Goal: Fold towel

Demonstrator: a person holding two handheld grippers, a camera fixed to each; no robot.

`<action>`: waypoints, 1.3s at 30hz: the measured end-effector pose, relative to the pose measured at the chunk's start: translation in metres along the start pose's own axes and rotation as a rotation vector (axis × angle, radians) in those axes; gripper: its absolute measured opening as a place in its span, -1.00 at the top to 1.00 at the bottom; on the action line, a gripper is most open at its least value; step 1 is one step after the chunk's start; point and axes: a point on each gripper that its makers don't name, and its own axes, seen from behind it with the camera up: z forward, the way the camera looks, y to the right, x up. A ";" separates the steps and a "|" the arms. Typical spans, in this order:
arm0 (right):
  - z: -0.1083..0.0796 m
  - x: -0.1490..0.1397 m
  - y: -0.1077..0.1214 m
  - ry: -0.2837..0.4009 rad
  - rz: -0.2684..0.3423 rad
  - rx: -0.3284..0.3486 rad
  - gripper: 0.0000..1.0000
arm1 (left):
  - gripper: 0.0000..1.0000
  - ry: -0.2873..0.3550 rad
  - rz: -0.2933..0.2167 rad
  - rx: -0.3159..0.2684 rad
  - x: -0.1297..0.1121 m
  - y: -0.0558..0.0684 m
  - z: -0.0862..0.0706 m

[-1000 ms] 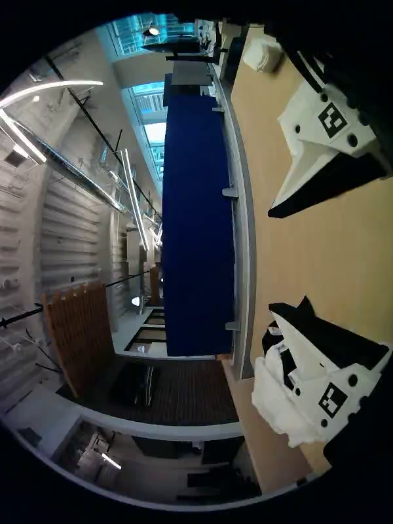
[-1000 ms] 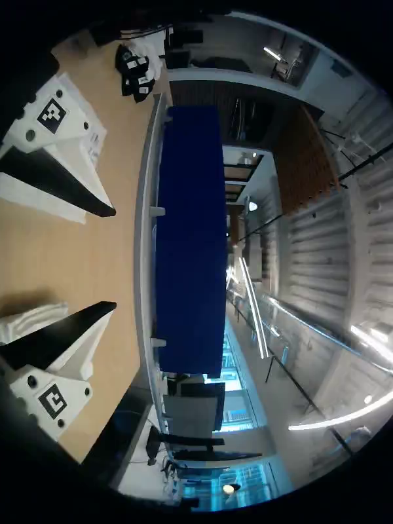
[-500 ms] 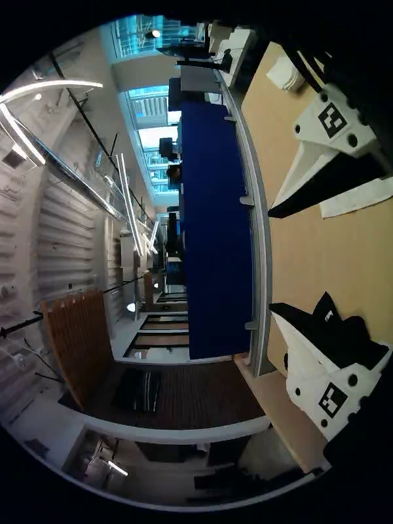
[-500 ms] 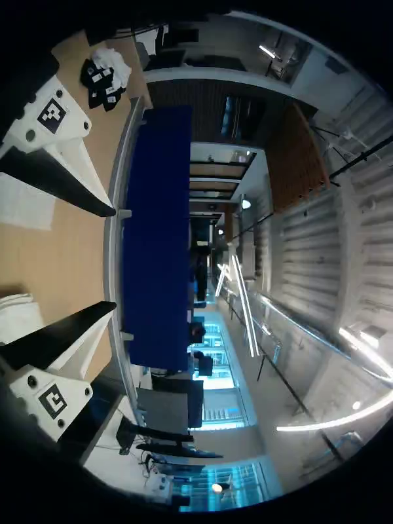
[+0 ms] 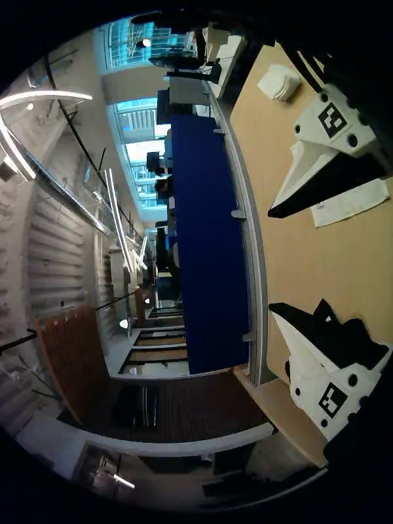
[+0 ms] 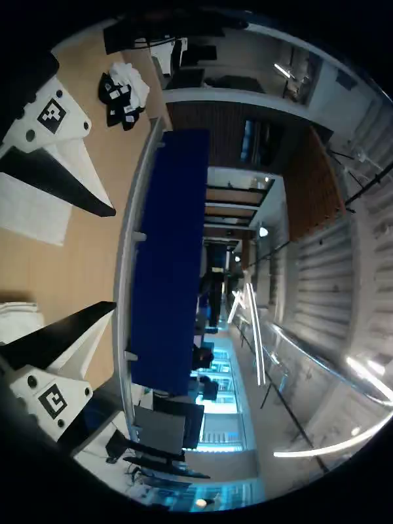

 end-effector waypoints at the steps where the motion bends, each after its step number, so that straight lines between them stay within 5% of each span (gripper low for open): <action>1: 0.000 -0.005 -0.005 -0.025 -0.006 0.023 -1.00 | -0.92 -0.014 0.006 -0.020 -0.004 0.004 0.000; 8: -0.007 -0.037 -0.029 -0.197 -0.051 0.158 -1.00 | -0.92 -0.141 0.045 -0.166 -0.037 0.038 -0.004; 14: -0.011 -0.047 -0.034 -0.256 -0.124 0.191 -1.00 | -0.92 -0.224 0.061 -0.240 -0.059 0.054 -0.006; 23: -0.009 -0.067 -0.041 -0.298 -0.131 0.222 -1.00 | -0.92 -0.266 0.091 -0.294 -0.080 0.064 -0.003; 39: 0.000 -0.146 -0.055 -0.388 -0.162 0.263 -1.00 | -0.92 -0.407 0.123 -0.359 -0.172 0.089 -0.002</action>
